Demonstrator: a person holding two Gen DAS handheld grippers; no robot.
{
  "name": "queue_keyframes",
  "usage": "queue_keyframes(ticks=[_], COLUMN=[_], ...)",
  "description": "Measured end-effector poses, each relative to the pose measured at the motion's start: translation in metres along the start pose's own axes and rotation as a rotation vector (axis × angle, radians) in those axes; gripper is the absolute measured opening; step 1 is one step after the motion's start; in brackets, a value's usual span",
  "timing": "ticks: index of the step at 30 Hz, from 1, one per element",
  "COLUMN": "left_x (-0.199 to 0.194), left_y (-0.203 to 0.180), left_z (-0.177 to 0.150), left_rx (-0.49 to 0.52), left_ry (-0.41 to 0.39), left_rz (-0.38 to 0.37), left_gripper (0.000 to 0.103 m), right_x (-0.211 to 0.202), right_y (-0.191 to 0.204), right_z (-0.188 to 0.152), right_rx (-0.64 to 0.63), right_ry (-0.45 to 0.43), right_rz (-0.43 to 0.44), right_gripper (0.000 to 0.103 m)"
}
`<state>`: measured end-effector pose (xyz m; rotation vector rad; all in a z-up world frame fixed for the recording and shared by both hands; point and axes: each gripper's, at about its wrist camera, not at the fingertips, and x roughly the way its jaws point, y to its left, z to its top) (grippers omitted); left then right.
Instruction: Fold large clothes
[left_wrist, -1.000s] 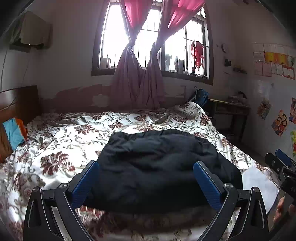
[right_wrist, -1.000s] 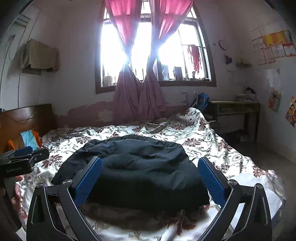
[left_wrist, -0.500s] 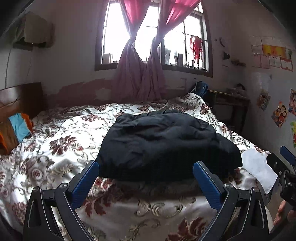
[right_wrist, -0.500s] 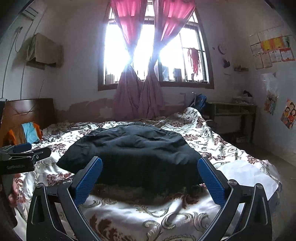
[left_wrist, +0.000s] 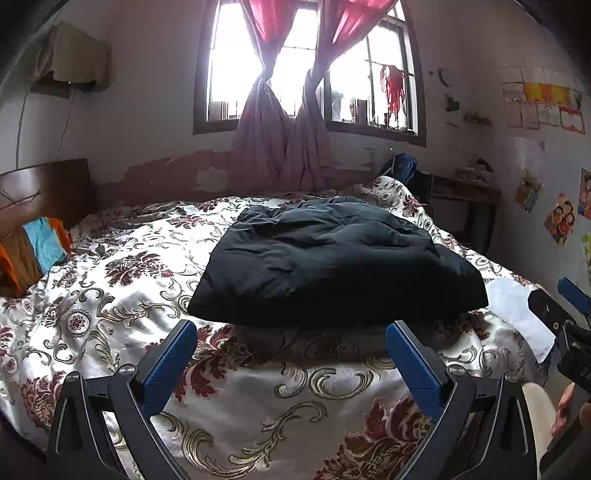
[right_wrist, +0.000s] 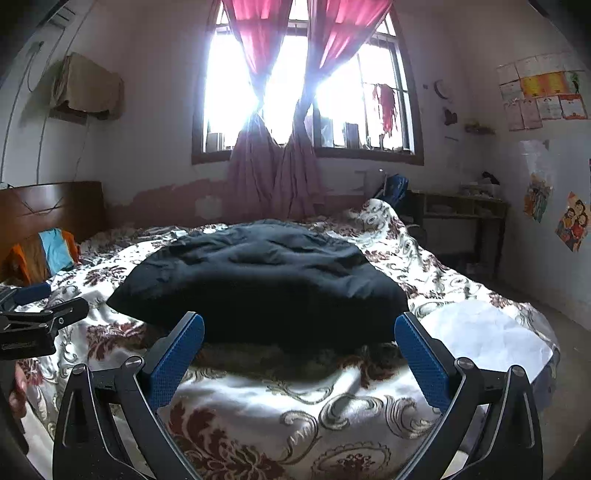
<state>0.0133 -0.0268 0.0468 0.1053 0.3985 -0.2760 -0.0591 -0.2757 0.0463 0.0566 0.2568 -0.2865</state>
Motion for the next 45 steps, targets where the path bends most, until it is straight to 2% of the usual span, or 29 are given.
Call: queue_keyframes(ticks=[13,45], left_x=[0.0018,-0.0004], left_y=[-0.0029,-0.0042], left_z=[-0.0080,-0.0092], left_rx=[0.022,0.029], left_ry=[0.028,0.034], left_rz=[0.010,0.002], left_gripper=[0.103,0.103], right_x=[0.0054,0.0054], right_y=[0.0000,0.0015], right_z=[-0.0099,-0.0123], right_rx=[-0.009,-0.010], right_ry=[0.038,0.034], right_rz=[-0.010,-0.006], right_gripper=[0.101,0.101])
